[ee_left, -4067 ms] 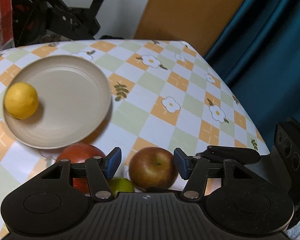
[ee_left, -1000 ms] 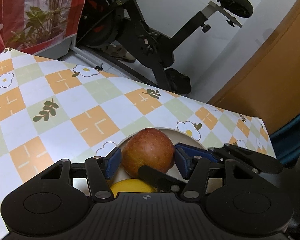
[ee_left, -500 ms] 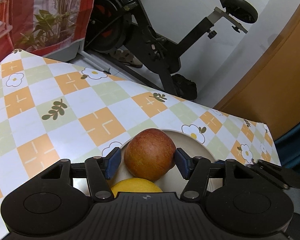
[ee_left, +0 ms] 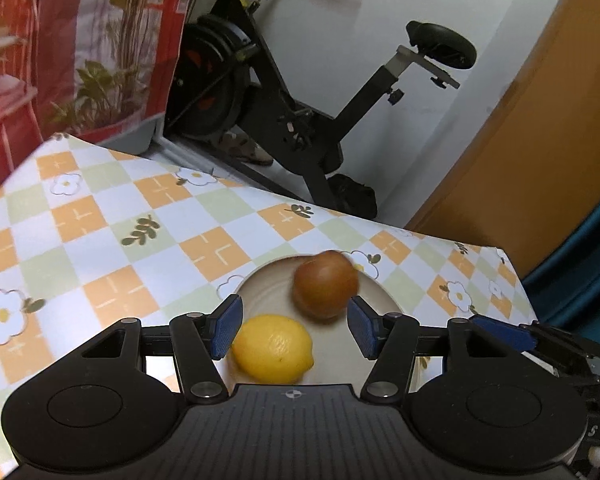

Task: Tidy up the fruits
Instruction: 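Lower the apple onto the plate beside the lemon and open the left gripper, then move the left gripper back toward the fruit cluster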

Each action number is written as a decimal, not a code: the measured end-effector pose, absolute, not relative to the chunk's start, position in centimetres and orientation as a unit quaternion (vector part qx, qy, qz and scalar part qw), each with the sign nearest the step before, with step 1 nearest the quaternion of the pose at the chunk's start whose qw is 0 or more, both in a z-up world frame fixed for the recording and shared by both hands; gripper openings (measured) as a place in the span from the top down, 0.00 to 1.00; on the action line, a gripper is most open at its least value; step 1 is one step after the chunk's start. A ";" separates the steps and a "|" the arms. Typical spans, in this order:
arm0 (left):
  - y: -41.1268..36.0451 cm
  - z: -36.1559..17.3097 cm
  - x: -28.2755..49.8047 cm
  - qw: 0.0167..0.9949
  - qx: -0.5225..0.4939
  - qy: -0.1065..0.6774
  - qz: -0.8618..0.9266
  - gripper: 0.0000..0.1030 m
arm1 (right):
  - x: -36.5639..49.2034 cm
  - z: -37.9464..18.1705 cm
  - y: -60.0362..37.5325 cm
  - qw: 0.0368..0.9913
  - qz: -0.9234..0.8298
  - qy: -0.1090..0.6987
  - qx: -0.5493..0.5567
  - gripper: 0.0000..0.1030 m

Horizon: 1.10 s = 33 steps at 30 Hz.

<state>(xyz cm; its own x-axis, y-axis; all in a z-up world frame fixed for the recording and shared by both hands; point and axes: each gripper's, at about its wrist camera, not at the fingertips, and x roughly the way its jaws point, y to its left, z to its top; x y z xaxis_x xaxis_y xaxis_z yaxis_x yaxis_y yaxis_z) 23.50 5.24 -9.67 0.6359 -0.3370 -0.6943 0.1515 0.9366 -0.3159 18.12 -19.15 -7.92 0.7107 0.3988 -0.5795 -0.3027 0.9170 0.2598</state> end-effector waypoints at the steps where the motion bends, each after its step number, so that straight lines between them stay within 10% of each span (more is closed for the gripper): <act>1: 5.4 -9.4 22.8 0.898 -0.115 0.402 -0.137 0.42 | 17.5 -7.7 -19.3 0.923 0.190 0.325 0.074 0.41; 20: 6.8 -9.5 10.6 0.912 -0.062 0.380 -0.143 0.50 | 7.6 -8.5 -19.9 0.931 0.172 0.311 0.087 0.40; 33: 7.1 -12.4 4.6 0.917 -0.011 0.378 -0.130 0.59 | 2.1 -10.4 -19.2 0.921 0.173 0.348 0.026 0.66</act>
<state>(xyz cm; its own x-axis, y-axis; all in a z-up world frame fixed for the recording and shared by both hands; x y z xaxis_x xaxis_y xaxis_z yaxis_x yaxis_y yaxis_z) 4.62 7.14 -12.38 0.6804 -0.2470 -0.6900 0.2297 0.9659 -0.1192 2.13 -19.18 -10.41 0.6978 0.3365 -0.6323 -0.3004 0.9389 0.1681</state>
